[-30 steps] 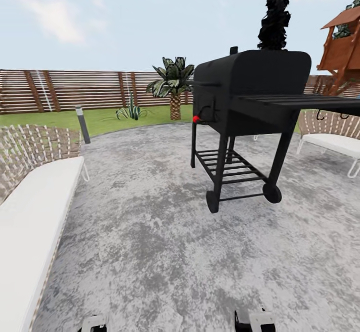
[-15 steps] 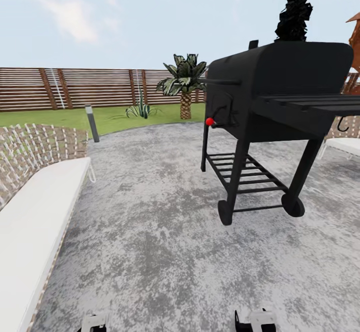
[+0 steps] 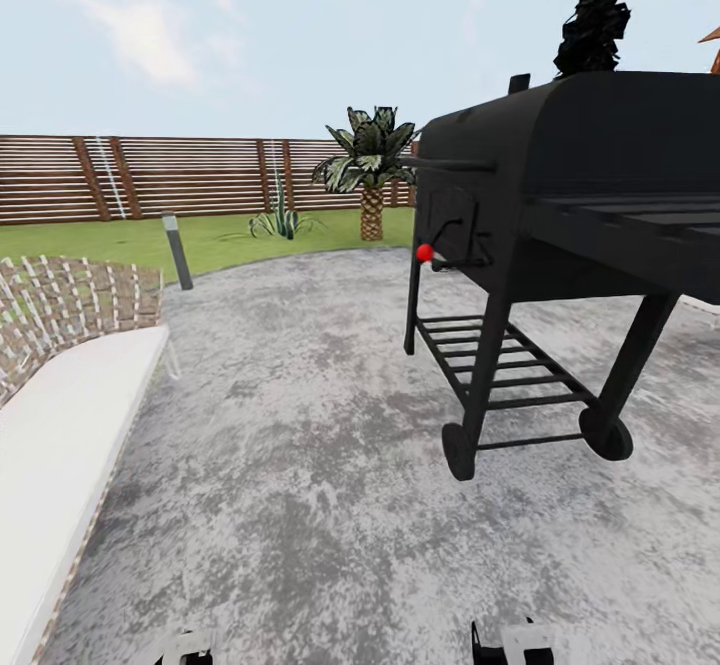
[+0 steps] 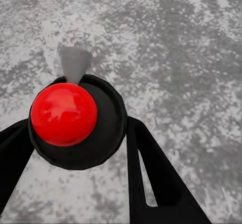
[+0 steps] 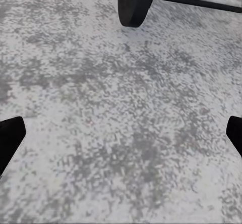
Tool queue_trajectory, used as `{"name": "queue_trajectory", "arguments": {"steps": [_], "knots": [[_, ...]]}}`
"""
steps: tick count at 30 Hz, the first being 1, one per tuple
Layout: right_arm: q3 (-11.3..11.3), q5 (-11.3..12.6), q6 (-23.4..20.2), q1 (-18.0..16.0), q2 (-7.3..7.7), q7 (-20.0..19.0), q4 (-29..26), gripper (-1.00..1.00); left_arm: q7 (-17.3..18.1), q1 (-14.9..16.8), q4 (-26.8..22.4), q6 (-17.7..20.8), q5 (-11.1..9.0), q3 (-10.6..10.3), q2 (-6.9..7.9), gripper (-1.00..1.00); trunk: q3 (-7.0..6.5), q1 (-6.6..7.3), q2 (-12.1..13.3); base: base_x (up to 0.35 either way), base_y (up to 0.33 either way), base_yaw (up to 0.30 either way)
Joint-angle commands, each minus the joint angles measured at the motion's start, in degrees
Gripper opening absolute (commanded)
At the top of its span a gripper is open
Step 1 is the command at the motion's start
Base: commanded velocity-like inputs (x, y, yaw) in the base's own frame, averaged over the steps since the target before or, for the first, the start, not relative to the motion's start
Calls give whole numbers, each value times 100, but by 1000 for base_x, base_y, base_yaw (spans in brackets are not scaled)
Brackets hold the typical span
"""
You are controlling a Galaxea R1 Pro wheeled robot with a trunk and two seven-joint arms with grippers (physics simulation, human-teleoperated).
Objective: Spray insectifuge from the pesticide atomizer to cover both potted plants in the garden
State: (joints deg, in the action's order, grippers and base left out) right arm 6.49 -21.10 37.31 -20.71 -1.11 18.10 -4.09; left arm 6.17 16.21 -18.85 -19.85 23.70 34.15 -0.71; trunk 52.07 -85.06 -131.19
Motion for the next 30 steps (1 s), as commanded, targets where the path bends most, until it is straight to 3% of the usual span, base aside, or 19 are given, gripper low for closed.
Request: {"name": "queue_trajectory", "arguments": {"steps": [1, 30], "knots": [[45, -61, 13, -4, -4, 26, 6, 100, 42, 4, -5, -11, 21, 48, -5, -100, 6, -2, -2, 341, 0, 20], [45, -61, 13, -3, -12, 18, 13, 100, 42, 3, -5, -19, 20, 48, 0, -100, 6, -2, -2, 341, 34, 245]]}}
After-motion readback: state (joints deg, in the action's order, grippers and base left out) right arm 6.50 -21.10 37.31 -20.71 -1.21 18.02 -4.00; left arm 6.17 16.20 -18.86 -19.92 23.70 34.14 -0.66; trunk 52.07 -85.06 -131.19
